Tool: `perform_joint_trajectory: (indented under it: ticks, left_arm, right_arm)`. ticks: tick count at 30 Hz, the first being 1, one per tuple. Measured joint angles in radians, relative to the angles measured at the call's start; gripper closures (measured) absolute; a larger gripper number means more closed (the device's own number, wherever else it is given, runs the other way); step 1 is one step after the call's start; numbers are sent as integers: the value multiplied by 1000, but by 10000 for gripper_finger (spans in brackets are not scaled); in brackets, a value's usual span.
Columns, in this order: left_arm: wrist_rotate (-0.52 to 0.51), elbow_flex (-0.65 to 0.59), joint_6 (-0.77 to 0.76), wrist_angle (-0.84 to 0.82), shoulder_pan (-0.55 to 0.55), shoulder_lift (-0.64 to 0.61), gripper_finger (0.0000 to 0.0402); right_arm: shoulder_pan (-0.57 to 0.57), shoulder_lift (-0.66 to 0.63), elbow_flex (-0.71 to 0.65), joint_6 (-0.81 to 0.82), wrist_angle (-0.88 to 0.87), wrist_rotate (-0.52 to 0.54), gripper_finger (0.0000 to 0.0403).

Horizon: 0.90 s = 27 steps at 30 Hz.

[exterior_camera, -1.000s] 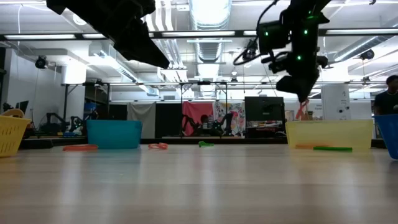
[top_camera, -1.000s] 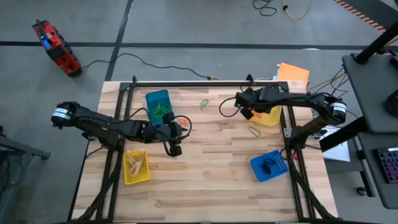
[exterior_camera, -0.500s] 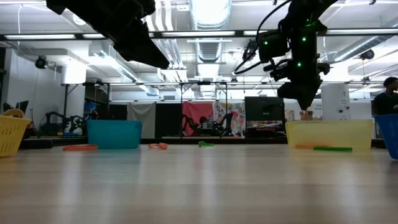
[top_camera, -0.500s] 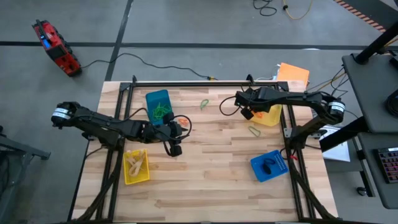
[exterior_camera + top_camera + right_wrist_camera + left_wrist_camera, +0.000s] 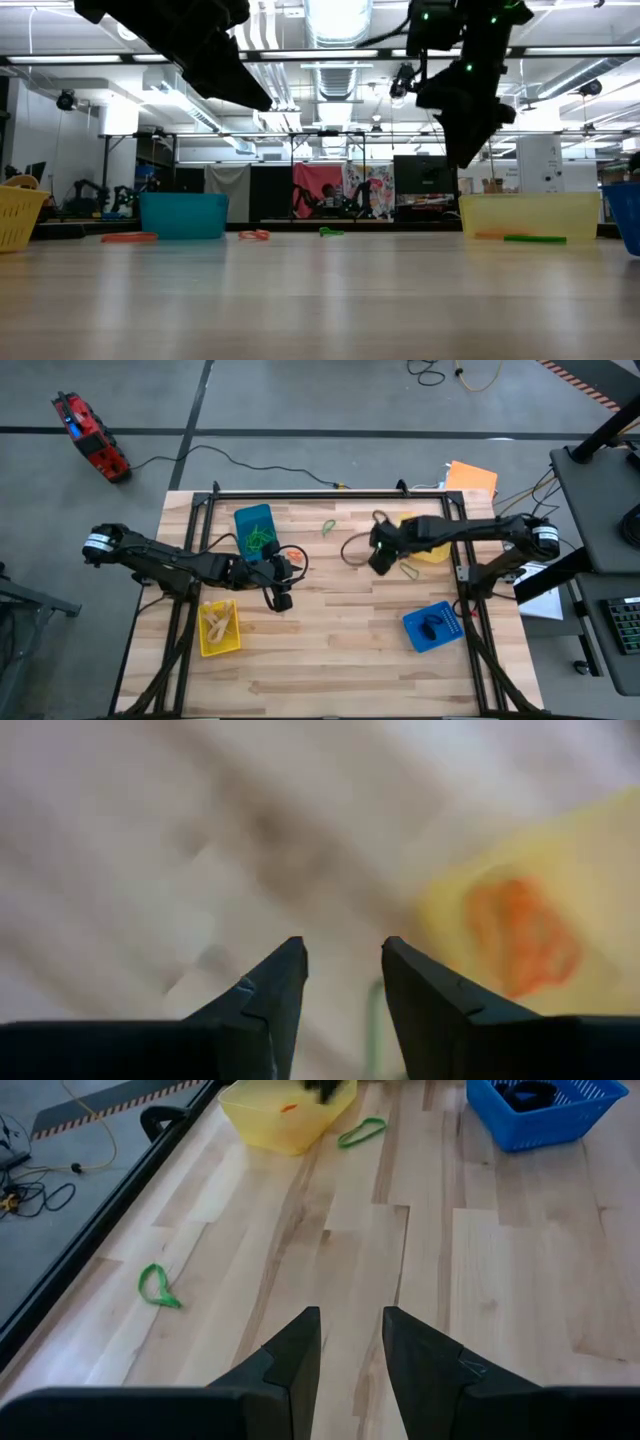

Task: Sort rubber bands into baskets
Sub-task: Put the green rubber band into the light blue bin

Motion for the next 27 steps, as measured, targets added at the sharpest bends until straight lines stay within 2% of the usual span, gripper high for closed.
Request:
perform_joint_trajectory:
  ticks: [6,13,20,27]
  left_arm:
    - [0,-2,3,-2,0,0,306]
    - [0,-2,29,-2,0,0,306]
    - [-1,-2,47,-2,0,0,306]
    - [-1,-2,47,-1,0,0,306]
  right_arm:
    - [134,59,-9,87,-45,-62,317]
    - [171,180,-15,200,-191,-56,386]
    - [163,337,-1,202,-194,-50,390]
    - [162,435,21,250,-289,57,390]
